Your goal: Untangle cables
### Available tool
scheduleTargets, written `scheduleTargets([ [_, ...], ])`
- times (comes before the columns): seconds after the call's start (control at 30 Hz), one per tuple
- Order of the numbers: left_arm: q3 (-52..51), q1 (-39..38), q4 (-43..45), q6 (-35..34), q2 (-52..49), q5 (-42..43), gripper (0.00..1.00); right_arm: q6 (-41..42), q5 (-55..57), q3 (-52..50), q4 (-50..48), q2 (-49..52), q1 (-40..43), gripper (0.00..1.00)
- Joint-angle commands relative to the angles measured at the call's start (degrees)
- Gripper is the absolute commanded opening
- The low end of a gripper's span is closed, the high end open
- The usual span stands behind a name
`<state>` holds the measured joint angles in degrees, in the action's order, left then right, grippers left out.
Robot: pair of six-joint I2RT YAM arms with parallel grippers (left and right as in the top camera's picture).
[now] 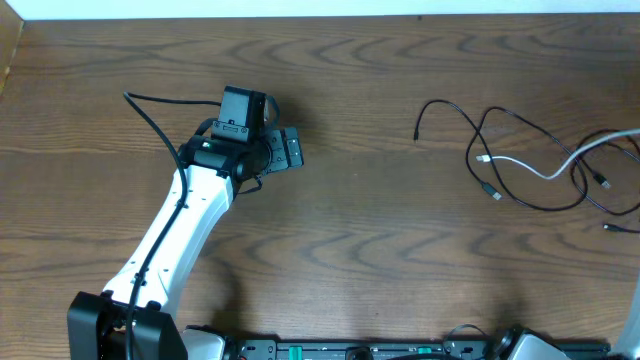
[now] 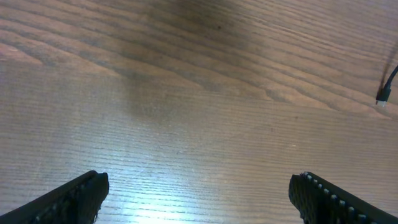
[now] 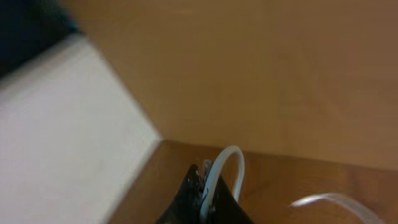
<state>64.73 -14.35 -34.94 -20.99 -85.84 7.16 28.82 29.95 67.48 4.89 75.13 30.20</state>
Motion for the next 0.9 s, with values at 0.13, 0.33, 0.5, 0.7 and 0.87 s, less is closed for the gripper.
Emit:
scheduleTargets([
  [0.13, -0.02, 0.31, -0.35, -0.13, 0.11, -0.35, 0.98, -2.45, -1.27, 0.33, 1.64, 8.22, 4.02, 0.01],
  [0.33, -0.02, 0.31, -0.63, -0.13, 0.11, -0.35, 0.98, -4.57, -13.42, 0.33, 1.55, 10.34, 4.15, 0.45],
  [0.5, -0.02, 0.31, -0.63, -0.13, 0.11, -0.37, 0.98, -5.27, -29.75, 0.35, 9.11, 10.32, 4.11, 0.99],
  [0.7, -0.02, 0.31, -0.59, -0.13, 0.11, -0.37, 0.98, -5.27, -46.82, 0.22, 25.33, 11.56, 2.51, 0.99],
  [0.87, -0.02, 0.31, -0.59, -0.13, 0.11, -0.37, 0.98, -12.44, -47.04, 0.22, 30.08, 16.04, -1.66, 0.99],
])
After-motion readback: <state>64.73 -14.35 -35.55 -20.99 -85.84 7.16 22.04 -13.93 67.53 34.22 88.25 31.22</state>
